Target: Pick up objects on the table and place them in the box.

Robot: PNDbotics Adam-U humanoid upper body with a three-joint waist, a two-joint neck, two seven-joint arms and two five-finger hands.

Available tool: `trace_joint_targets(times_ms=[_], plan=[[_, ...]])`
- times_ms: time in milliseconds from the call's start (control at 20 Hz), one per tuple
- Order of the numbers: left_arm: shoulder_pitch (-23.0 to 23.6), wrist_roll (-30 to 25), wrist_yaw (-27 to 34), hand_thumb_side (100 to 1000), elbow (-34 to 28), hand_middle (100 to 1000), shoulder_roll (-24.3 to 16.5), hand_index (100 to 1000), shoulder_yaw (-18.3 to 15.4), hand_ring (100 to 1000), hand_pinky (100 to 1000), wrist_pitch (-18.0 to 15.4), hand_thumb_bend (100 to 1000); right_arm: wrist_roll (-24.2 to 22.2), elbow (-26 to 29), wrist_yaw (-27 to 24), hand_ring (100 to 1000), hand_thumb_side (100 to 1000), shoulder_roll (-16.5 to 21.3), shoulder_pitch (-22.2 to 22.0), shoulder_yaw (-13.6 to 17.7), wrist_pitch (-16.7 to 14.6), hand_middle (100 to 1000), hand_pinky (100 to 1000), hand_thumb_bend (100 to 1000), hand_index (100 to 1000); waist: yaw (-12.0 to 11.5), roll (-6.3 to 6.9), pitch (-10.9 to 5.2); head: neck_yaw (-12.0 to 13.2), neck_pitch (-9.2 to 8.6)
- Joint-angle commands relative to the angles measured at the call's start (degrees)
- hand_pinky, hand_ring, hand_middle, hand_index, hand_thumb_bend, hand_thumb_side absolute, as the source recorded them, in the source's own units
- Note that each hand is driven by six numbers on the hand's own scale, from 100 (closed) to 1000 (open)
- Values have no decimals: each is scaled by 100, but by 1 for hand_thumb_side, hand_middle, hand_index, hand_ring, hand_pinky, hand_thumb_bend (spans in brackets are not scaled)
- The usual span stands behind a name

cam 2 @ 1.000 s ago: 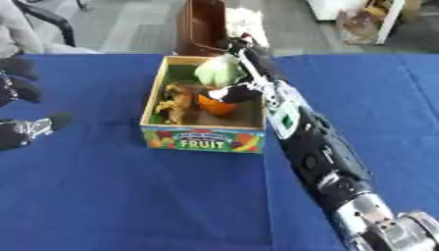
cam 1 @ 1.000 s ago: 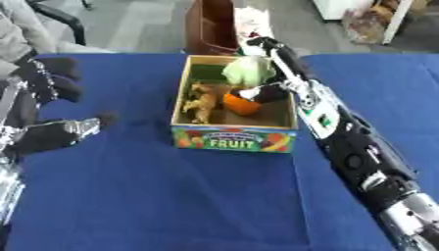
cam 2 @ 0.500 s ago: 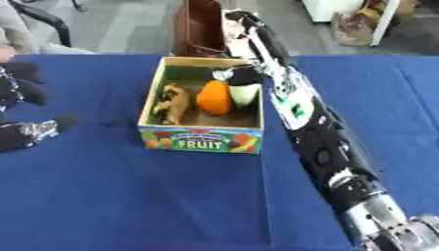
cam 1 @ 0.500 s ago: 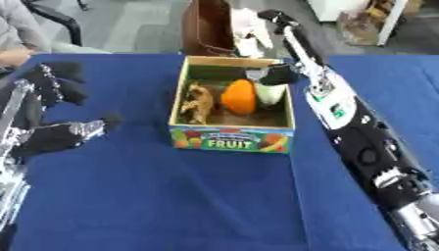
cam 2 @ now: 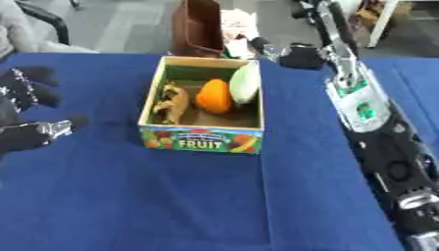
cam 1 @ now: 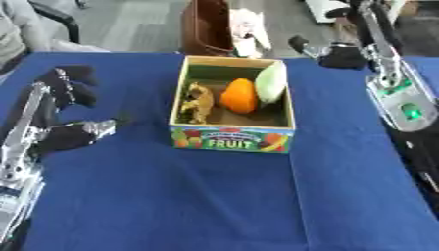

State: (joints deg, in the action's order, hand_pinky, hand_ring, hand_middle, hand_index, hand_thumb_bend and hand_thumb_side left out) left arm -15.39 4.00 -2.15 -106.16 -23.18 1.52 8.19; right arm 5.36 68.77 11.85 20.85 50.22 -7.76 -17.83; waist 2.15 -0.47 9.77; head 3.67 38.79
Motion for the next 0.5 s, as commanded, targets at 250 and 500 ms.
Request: trace_joint_targets(times_ms=[250,500], plan=[[5,142,-1,100,11,581,-129,734,-123,550,579,-24,810,3,1141,-1056,838,233,847,-765,227,194,790,653,482,866,138,-3,-67,180,-7],[45,221,27,100,77,579,-111,733,-141,549,577,-49,811,-44,1517,-1293,825,228,1113,-1505,503,277,785,629,372,855,241,-3,-52,266,-2]])
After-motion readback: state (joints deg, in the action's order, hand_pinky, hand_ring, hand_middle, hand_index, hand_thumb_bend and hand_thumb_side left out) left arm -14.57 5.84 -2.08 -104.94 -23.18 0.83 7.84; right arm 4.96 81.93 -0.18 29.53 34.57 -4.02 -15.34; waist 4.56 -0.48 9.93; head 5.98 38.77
